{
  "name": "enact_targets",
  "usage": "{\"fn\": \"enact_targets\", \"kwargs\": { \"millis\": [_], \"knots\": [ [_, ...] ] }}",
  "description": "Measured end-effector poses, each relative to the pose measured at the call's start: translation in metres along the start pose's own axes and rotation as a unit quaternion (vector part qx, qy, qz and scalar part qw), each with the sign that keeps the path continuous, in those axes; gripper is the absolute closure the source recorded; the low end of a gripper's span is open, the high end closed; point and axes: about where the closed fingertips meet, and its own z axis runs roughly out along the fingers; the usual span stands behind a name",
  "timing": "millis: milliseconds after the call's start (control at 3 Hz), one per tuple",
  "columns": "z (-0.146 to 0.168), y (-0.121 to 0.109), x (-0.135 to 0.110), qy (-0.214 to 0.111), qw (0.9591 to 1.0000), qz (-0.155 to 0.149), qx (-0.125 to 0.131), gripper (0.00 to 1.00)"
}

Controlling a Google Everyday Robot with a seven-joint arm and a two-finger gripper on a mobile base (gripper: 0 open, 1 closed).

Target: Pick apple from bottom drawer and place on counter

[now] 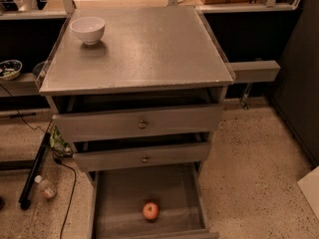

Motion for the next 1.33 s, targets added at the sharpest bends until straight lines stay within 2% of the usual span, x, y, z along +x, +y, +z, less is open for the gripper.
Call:
{"fn": "enact_targets", "kwargs": {
  "millis": [667,1333],
  "knots": [
    [0.008,0.006,0.002,-0.014,0.9999,0.007,-0.006,0.0],
    [0.041,0.037,-0.005,-0.055,0.9962,-0.009,-0.066,0.0]
  ]
}}
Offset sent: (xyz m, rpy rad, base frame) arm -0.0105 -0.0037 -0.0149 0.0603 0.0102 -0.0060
